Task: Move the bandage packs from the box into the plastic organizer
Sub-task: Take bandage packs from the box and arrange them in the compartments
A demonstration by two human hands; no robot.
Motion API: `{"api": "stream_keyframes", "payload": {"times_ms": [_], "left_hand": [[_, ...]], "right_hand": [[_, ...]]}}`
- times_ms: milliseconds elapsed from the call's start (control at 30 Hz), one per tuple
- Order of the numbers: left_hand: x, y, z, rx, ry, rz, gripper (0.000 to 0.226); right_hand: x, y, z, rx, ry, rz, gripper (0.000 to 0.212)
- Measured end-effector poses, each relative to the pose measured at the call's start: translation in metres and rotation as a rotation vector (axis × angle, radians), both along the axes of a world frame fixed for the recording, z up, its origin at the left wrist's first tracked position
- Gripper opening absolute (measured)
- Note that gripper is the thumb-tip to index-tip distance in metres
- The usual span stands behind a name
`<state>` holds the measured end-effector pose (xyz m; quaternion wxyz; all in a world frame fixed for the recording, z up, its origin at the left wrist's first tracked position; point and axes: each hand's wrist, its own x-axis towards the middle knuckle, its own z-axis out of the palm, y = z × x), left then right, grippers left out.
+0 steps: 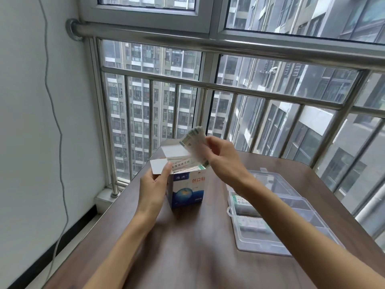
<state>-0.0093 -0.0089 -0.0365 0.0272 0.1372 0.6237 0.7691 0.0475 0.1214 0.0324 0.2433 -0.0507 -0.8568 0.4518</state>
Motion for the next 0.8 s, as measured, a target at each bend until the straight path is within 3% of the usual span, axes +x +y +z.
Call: {"api": "stream_keyframes", "payload": {"times_ms": [100,133,200,267,367,467,633,800], "left_hand": [[-0.004,-0.003,-0.005,-0.185,0.170,0.243,0.069],[-0.002,-0.005,-0.003,-0.177,0.246,0.348,0.067],[0.008,-0.006,0.003,-0.069,0.426,0.441,0.041],[0.023,0.003,0.013,-0.052,0.513,0.299,0.026],[0.037,0.028,0.017,-0.225,0.385,-0.099,0.039],[0.045,0.052,0.014,-0.178,0.299,-0.324,0.022],[0.058,0.072,0.003,-0.192,0.329,-0.433,0.014],[0.061,0.082,-0.002,-0.148,0.309,-0.401,0.014]], "right_hand": [[0.020,0.003,0.000,-0.406,-0.123,0.130,0.018],[0.027,0.006,-0.003,-0.470,-0.135,0.150,0.017],[0.040,0.008,-0.011,-0.545,-0.124,0.155,0.018],[0.052,0.012,-0.019,-0.601,-0.091,0.123,0.020],[0.069,0.019,-0.030,-0.654,-0.023,0.068,0.026],[0.083,0.029,-0.038,-0.647,0.022,-0.031,0.022],[0.102,0.048,-0.049,-0.566,-0.015,-0.136,0.023],[0.107,0.054,-0.053,-0.653,0.029,-0.133,0.016]]}}
